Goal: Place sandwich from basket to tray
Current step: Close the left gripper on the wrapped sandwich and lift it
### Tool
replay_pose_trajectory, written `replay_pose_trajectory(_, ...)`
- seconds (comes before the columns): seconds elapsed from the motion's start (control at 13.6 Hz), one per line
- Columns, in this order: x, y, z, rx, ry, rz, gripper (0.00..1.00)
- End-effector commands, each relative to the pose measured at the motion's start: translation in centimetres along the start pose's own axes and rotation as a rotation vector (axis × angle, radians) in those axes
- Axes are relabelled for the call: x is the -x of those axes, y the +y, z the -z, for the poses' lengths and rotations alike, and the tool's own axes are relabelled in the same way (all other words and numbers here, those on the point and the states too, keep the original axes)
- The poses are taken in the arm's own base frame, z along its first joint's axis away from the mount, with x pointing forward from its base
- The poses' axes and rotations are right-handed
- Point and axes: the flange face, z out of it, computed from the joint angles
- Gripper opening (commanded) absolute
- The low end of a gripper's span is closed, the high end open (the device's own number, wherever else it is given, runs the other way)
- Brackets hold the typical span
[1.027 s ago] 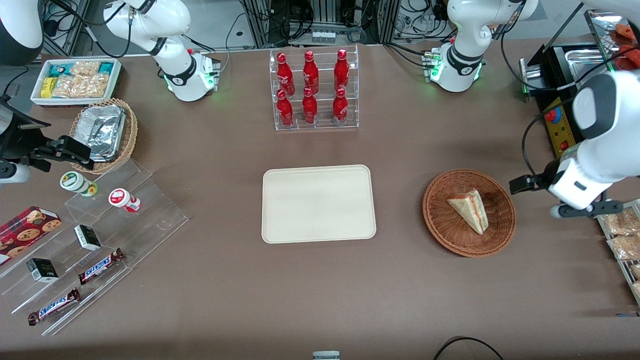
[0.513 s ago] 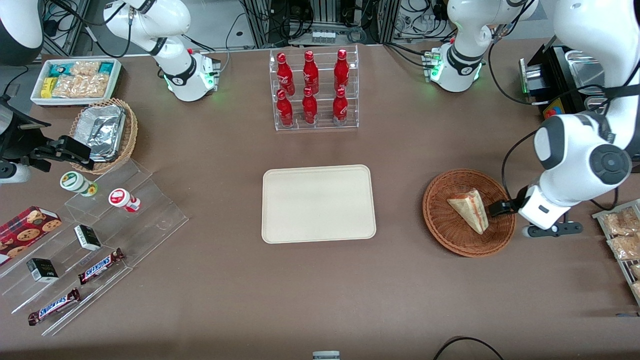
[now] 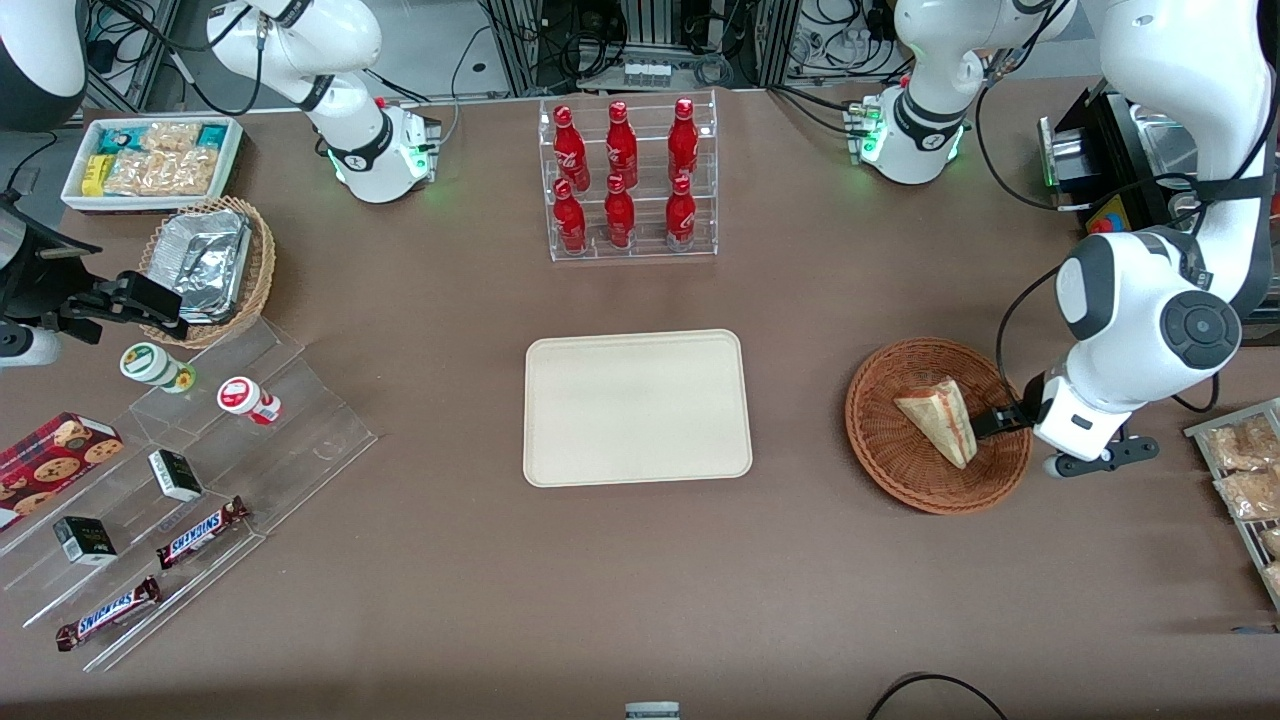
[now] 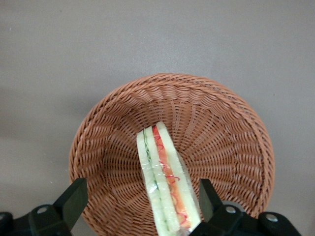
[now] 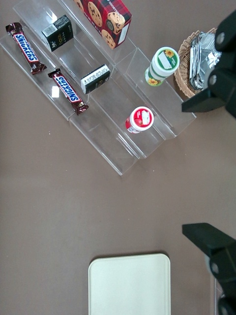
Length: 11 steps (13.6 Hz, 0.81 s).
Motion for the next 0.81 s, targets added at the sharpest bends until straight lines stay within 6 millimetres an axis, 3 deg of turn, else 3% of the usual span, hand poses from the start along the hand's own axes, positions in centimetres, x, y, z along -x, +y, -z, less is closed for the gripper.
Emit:
replay_pose_trajectory(0.0,0.7,1.9,0.5,0.009,0.022,0.117,1.00)
replay_pose_trajectory(0.22,1.3,2.4,0.3,0.015,0.011,0.322,1.00)
replay_pose_trajectory(0.29,1.7,3.4,0.2,0.019,0.007,0.378,1.00)
replay_pose_trajectory(0.73,4.0,3.4,-0.4,0.010,-0.009,0.391,1.00)
